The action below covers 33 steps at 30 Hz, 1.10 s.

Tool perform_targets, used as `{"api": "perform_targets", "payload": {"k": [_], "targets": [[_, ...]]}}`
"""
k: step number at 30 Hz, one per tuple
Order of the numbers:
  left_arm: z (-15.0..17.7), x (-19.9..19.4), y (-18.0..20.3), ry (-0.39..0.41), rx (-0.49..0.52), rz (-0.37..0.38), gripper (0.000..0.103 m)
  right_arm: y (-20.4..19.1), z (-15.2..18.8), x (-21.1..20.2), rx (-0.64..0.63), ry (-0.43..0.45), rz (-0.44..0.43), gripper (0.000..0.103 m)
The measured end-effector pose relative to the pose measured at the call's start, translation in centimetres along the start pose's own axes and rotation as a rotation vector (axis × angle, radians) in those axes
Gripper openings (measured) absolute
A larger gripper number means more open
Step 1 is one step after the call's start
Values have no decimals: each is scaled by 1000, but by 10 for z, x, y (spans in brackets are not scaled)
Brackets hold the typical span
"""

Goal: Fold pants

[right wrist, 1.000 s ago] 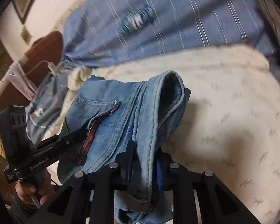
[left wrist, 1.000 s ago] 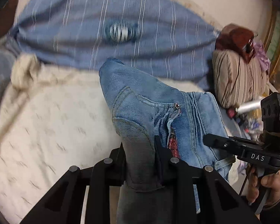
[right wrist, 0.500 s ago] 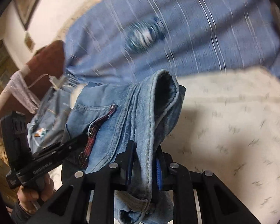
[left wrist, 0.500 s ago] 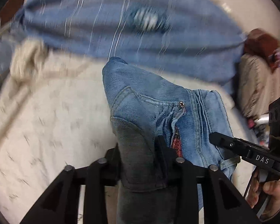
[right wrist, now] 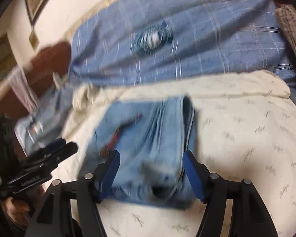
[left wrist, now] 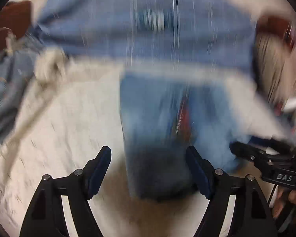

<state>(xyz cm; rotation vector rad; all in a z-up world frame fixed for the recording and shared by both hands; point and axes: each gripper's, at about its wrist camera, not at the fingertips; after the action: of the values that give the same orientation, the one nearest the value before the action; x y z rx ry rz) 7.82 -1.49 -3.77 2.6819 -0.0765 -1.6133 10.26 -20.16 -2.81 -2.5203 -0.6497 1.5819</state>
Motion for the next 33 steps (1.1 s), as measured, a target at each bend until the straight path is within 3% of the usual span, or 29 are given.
{"api": "perform_targets", "payload": {"k": [1, 4, 5, 7, 9, 11, 13, 17, 19, 20, 22, 28, 33], "targets": [[4, 3, 0, 13, -5, -6, 80, 4, 4, 23, 14, -96, 17, 71], [5, -21, -5, 71, -25, 36, 79, 7, 6, 8, 46, -48, -10, 73], [8, -34, -9, 128, -38, 51, 79, 5, 3, -1, 40, -35, -14, 73], [14, -43, -15, 180, -65, 36, 83, 2, -6, -19, 18, 4, 9, 73], [13, -29, -19, 126, -86, 12, 86, 5, -22, -35, 28, 50, 3, 73], [11, 3, -22, -11, -89, 15, 86, 4, -40, -38, 42, 65, 7, 75], [13, 7, -30, -15, -150, 50, 88, 1, -63, -28, 39, 53, 20, 75], [8, 10, -32, -19, -136, 57, 89, 3, -105, 9, 25, 12, 146, 74], [6, 12, -33, -14, -134, 60, 89, 15, -118, 41, 45, -53, 236, 75], [6, 12, -31, -12, -130, 62, 89, 24, -121, 62, 63, -129, 253, 78], [5, 13, -32, -10, -127, 58, 90, 34, -119, 76, 89, -174, 200, 79], [9, 7, -32, -4, -156, 60, 90, 21, -93, 15, 49, -52, 207, 80], [14, -4, -25, 45, -140, 22, 89, 8, -18, -52, 38, 84, 94, 81]]}}
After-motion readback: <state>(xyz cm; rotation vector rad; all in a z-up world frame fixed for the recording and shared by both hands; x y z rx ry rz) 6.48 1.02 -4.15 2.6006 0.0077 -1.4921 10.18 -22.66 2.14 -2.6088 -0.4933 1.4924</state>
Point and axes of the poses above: each gripper's, at about its wrist camera, not at the fingertips, and x roughly the way its jaws point, y to its right, z to its underside, and after that the axes turned 11 degrees about -y, right-handed
